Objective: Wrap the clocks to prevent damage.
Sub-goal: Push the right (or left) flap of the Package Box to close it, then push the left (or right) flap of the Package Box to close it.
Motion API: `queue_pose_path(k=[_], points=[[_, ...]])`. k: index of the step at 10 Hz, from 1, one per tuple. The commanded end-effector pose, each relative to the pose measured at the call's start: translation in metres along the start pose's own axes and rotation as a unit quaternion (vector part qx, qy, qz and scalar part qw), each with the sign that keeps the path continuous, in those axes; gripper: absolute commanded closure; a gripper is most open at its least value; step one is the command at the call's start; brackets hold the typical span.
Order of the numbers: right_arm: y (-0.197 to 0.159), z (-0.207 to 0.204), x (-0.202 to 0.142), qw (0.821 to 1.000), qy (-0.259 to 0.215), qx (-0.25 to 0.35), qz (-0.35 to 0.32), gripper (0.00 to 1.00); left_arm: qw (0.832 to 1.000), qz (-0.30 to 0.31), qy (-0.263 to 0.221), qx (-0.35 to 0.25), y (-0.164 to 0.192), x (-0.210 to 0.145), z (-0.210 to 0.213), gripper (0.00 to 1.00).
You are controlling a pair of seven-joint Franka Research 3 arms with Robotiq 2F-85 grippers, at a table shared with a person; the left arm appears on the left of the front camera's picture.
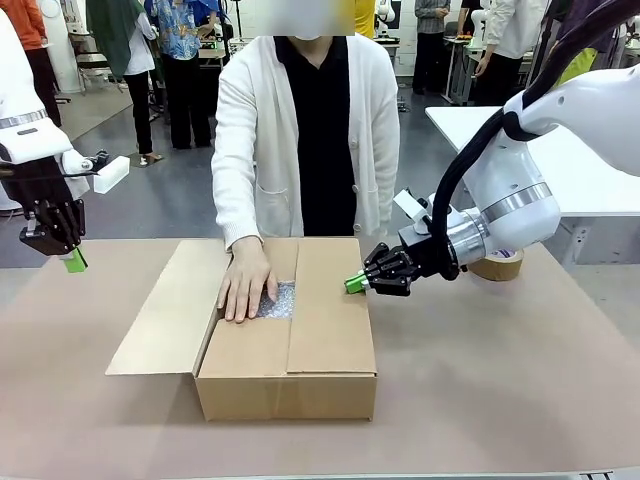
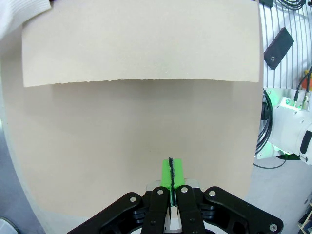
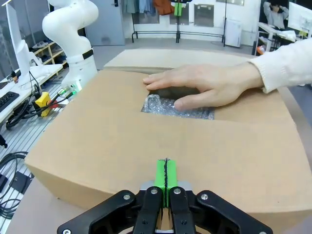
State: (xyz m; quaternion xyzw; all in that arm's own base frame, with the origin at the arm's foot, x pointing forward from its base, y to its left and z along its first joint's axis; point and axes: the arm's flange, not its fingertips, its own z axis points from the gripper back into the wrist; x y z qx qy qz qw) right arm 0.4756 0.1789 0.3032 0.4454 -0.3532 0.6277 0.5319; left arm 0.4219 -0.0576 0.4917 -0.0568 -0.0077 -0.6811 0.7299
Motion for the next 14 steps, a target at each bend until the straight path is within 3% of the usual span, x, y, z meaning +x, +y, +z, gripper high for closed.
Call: queue_pose_path(k=[1,3,4,14], points=[[-0.008,-0.018,-0.031,0.999,0.043,-0.003,-0.011,0.99,1.0,-0.001,0.0,-0.004,-0.001,-0.001,0.003,1.0],[-0.006,-0.014,-0.028,0.999,0.045,0.005,-0.005,0.99,1.0,-0.001,0.0,-0.004,-0.001,-0.001,0.003,1.0],[-0.001,-0.001,-0.001,1.0,-0.002,0.002,-0.001,0.99,1.0,-0.001,0.0,-0.004,-0.001,-0.001,0.003,1.0],[-0.001,-0.001,-0.001,1.0,-0.002,0.002,-0.001,0.99,1.0,-0.001,0.0,-0.004,-0.001,-0.001,0.003,1.0]])
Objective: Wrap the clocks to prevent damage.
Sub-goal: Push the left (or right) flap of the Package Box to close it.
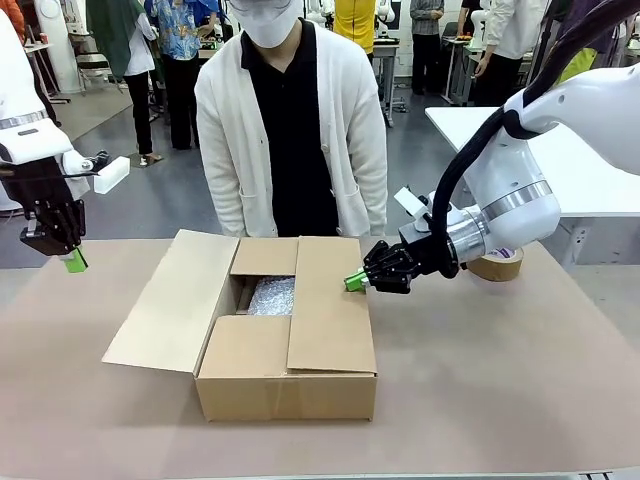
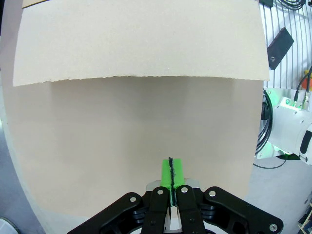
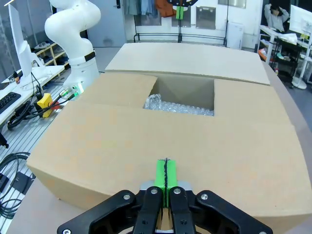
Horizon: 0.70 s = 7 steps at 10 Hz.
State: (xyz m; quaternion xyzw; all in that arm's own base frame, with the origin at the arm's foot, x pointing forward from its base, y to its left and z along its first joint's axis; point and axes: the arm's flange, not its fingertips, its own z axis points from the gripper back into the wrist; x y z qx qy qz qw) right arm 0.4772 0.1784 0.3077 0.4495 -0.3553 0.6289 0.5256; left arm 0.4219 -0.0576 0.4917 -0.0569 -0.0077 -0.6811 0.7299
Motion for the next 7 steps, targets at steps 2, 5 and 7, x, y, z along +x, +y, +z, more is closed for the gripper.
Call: queue_pose_path(k=[2,5,7], points=[[0.001,-0.003,-0.005,1.0,0.004,-0.002,-0.005,0.99,1.0,-0.001,0.0,-0.004,-0.001,-0.001,0.003,1.0],[0.001,-0.003,-0.005,1.0,0.004,-0.002,-0.005,0.99,1.0,-0.001,0.0,-0.004,-0.001,-0.001,0.003,1.0],[0.001,-0.003,-0.005,1.0,0.004,-0.002,-0.005,0.99,0.997,-0.042,-0.056,-0.022,0.015,-0.015,-0.009,1.0]])
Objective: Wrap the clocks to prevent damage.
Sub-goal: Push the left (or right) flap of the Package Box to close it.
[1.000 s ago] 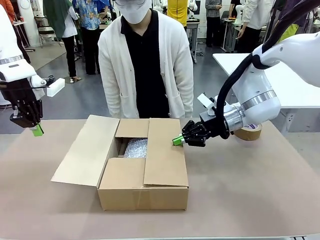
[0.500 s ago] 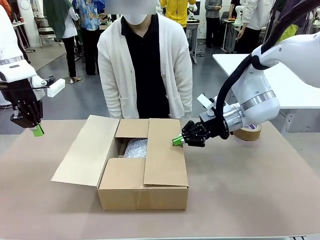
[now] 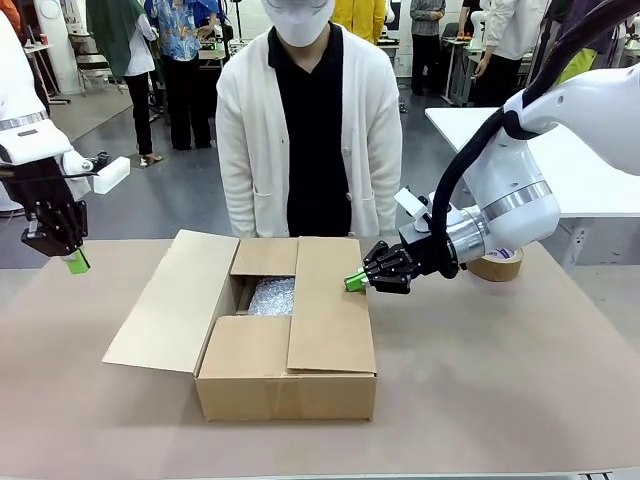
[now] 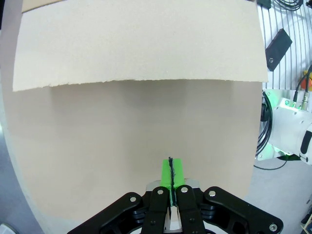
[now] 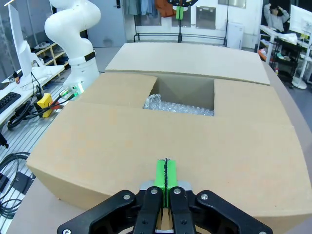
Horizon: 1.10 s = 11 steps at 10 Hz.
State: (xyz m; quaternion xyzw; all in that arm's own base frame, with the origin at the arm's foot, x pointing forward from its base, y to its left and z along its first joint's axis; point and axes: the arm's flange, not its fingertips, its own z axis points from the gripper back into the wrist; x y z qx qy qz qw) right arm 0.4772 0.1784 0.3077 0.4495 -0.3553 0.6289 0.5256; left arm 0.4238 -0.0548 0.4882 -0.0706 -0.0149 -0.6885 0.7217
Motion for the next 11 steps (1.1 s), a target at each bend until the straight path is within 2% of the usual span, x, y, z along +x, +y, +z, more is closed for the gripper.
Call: queue_pose_path(k=[1,2,4,5,7,8,9,11], points=[[0.001,-0.003,-0.004,1.0,0.004,-0.002,-0.005,0.99,0.987,-0.08,-0.135,-0.027,0.023,-0.031,-0.023,1.0],[0.001,-0.003,-0.004,1.0,0.004,-0.002,-0.005,0.99,0.974,-0.086,-0.208,-0.009,0.022,-0.045,-0.046,1.0],[0.001,-0.003,-0.004,1.0,0.004,-0.002,-0.005,0.99,0.952,-0.07,-0.297,0.024,0.032,-0.069,-0.084,1.0],[0.001,-0.003,-0.004,1.0,0.004,-0.002,-0.005,0.99,0.948,-0.04,-0.315,0.029,0.039,-0.078,-0.1,1.0],[0.001,-0.003,-0.004,1.0,0.004,-0.002,-0.005,0.99,0.94,0.018,-0.339,0.039,0.025,-0.082,-0.12,1.0],[0.001,-0.003,-0.004,1.0,0.004,-0.002,-0.005,0.99,0.948,0.016,-0.317,0.028,0.027,-0.081,-0.102,1.0],[0.001,-0.003,-0.004,1.0,0.004,-0.002,-0.005,0.99,0.944,0.006,-0.33,0.021,0.03,-0.089,-0.118,1.0],[0.001,-0.003,-0.004,1.0,0.004,-0.002,-0.005,0.99,0.944,0.006,-0.33,0.021,0.03,-0.089,-0.118,1.0]])
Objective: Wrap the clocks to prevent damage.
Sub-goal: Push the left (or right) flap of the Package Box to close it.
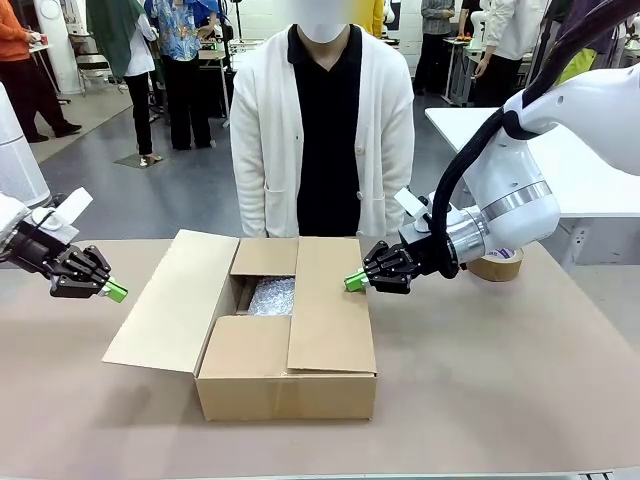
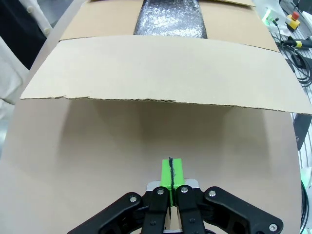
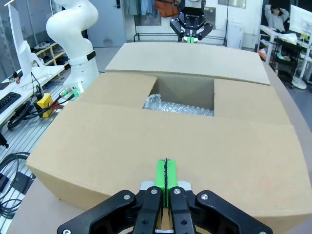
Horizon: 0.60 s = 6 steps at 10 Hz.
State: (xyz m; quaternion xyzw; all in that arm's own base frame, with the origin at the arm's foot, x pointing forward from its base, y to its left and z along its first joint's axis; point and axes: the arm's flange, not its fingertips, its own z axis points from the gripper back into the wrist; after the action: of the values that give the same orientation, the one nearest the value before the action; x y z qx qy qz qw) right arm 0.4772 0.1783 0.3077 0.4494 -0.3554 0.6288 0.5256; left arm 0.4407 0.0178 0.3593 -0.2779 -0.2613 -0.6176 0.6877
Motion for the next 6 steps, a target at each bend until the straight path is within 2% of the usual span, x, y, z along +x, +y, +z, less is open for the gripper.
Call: queue_pose_path(k=[1,2,4,6], points=[[0.001,-0.003,-0.004,1.0,0.004,-0.002,-0.005,0.99,1.0,0.001,-0.001,0.0,0.0,-0.001,0.0,1.0],[0.001,-0.003,-0.004,1.0,0.004,-0.002,-0.005,0.99,0.996,-0.04,-0.062,-0.043,0.01,-0.003,-0.009,1.0],[0.001,-0.003,-0.004,1.0,0.004,-0.002,-0.005,0.99,0.983,-0.034,-0.173,-0.06,0.012,-0.025,-0.032,1.0],[0.001,-0.003,-0.004,1.0,0.004,-0.002,-0.005,0.99,0.971,-0.025,-0.231,-0.059,0.023,-0.044,-0.036,1.0]])
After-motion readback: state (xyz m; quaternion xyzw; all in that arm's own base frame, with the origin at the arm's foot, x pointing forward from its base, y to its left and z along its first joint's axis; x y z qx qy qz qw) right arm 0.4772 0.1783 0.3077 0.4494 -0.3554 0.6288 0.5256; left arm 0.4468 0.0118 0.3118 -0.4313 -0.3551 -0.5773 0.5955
